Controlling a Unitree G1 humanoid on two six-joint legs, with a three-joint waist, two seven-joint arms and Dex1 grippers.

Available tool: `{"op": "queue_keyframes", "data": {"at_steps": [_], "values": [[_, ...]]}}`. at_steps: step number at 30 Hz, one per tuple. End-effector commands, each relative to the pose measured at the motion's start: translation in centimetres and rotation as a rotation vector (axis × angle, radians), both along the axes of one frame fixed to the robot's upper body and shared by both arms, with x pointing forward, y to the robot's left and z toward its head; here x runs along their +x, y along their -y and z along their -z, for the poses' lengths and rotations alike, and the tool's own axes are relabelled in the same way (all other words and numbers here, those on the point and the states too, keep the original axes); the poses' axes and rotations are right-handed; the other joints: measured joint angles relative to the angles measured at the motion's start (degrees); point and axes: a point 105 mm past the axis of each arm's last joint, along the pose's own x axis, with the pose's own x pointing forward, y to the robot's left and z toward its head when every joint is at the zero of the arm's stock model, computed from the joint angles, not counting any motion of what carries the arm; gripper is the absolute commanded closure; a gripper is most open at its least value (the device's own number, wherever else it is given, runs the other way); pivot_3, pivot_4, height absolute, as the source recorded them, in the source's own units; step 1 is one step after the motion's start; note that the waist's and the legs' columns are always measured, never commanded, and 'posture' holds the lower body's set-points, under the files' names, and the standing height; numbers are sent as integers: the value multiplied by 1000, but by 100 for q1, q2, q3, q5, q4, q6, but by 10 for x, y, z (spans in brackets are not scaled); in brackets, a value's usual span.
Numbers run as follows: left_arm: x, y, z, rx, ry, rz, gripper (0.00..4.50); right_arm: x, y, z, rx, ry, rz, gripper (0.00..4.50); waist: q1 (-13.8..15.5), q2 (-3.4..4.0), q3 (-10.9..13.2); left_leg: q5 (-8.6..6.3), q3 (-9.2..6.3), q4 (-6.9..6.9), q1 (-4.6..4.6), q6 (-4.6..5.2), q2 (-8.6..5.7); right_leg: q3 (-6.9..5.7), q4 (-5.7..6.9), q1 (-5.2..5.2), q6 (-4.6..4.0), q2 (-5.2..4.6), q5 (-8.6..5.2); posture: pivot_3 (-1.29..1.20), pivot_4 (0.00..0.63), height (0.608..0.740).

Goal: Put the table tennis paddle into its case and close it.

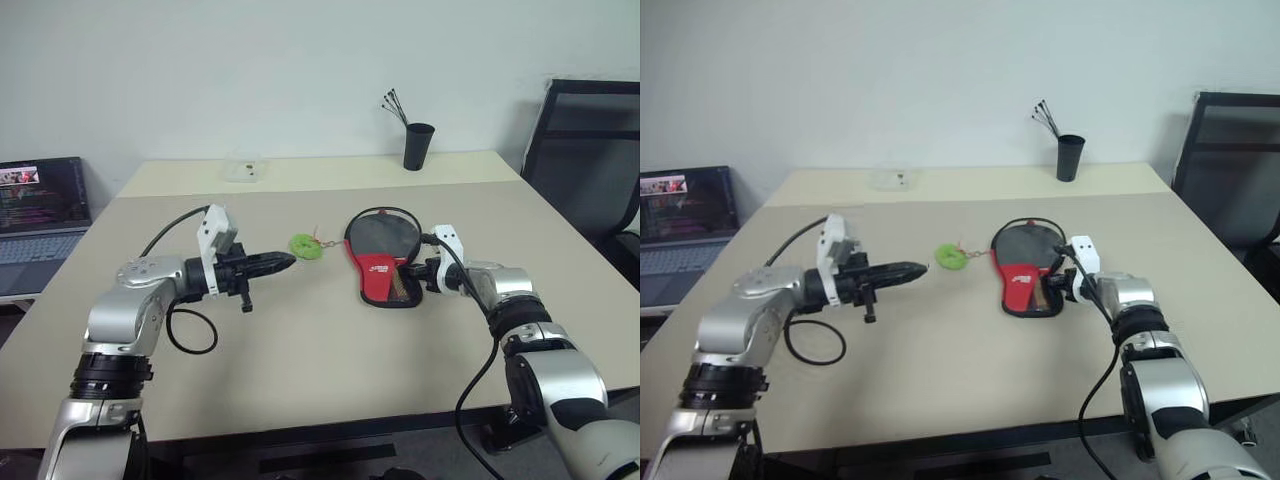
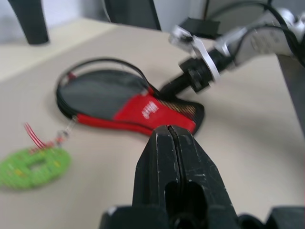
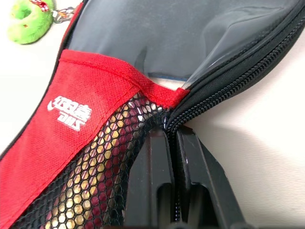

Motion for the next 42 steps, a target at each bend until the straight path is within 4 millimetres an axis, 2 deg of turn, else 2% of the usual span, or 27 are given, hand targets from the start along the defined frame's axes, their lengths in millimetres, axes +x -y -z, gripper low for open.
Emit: {"op": "queue_keyframes", "data": {"at_steps": [1,8,17,23,30,35,42], "values": [[-15,-6,-9,12,35,39,4500,-12,-31,-15,77,11,-80,4477,-3,0,0,0,3,-2,-2,0,3,4,0,-7,0,2,0,0,150,740],[-39,-3,9,10,-37,70,4500,-48,-66,-22,126,-1,-152,4477,-9,1,1,-11,13,-2,-6,-17,65,20,-1,-22,-1,28,0,0,150,740],[-72,-1,28,40,-155,144,4500,-102,-97,-7,160,-81,-237,4477,6,1,0,-17,12,-5,-8,-24,68,24,-4,-31,-7,35,-5,0,150,740],[-84,-6,35,73,-178,156,4500,-132,-89,-1,151,-120,-240,4477,25,0,0,-21,9,-6,-17,-27,69,22,-5,-43,-11,39,-7,0,150,740],[-82,-10,35,88,-177,152,4500,-161,-68,8,119,-181,-228,4477,33,-3,-2,-22,9,-3,-58,-27,67,17,-8,-76,-11,40,-8,0,150,740],[-79,-8,35,90,-170,160,4500,-168,-64,12,113,-204,-216,4477,35,-4,-3,-22,9,-3,-63,-27,65,8,-9,-78,-11,44,-8,0,150,740],[-75,-7,37,97,-152,154,4500,-162,-59,18,102,-222,-149,4477,33,-6,-4,-23,9,-2,-67,-27,63,9,-11,-81,-11,50,-8,0,150,740]]}}
